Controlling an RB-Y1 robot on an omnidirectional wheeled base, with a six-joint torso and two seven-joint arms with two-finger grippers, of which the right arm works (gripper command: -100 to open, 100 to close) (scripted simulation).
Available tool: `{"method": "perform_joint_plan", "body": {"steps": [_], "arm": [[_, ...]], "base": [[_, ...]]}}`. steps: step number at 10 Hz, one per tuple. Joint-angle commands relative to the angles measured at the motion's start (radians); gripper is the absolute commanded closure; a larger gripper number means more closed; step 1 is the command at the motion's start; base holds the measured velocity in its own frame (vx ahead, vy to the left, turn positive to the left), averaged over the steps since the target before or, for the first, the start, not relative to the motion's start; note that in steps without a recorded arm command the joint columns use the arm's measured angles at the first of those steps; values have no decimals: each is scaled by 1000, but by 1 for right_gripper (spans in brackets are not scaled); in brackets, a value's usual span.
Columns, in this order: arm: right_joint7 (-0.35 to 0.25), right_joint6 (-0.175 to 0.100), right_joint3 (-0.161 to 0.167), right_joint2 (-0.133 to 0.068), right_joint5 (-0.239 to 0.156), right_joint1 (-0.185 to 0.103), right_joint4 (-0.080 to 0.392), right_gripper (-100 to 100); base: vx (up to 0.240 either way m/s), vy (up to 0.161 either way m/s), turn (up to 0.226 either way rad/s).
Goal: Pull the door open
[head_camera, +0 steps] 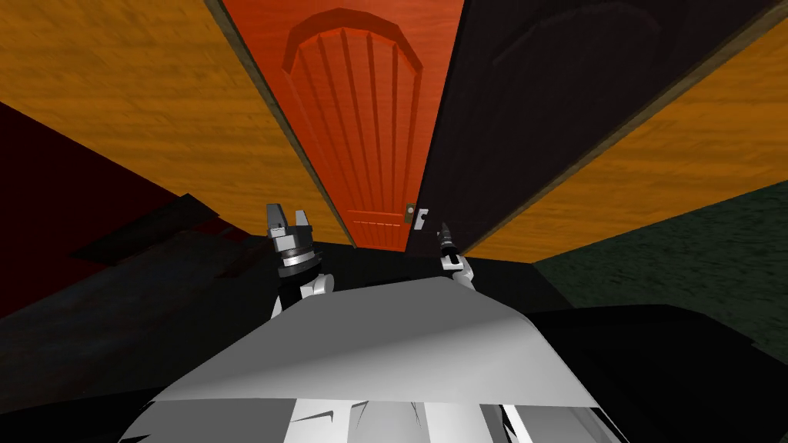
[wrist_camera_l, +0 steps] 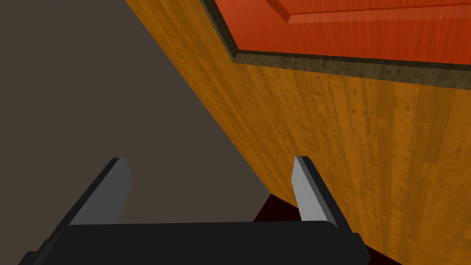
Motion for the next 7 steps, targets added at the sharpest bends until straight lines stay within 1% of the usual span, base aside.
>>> {"method": "perform_joint_plan", "body": {"steps": [1,3,4,5,6,7], "arm": [[7,-3,-7,1,-1,-9,14,-100],[11,-7,-1,8,0,-24,15,-100],[12,-9,5,12,1,-32,13,-100],[13,-12,16,19,2,-46,10,-100],[13,-11,9,17,2,-41,15,-100],[13,-11,9,17,2,-41,15,100]], "base": [[165,-48,18],[209,-21,76],[250,85,120],[253,140,133],[111,64,24],[-10,-8,-27]]}}
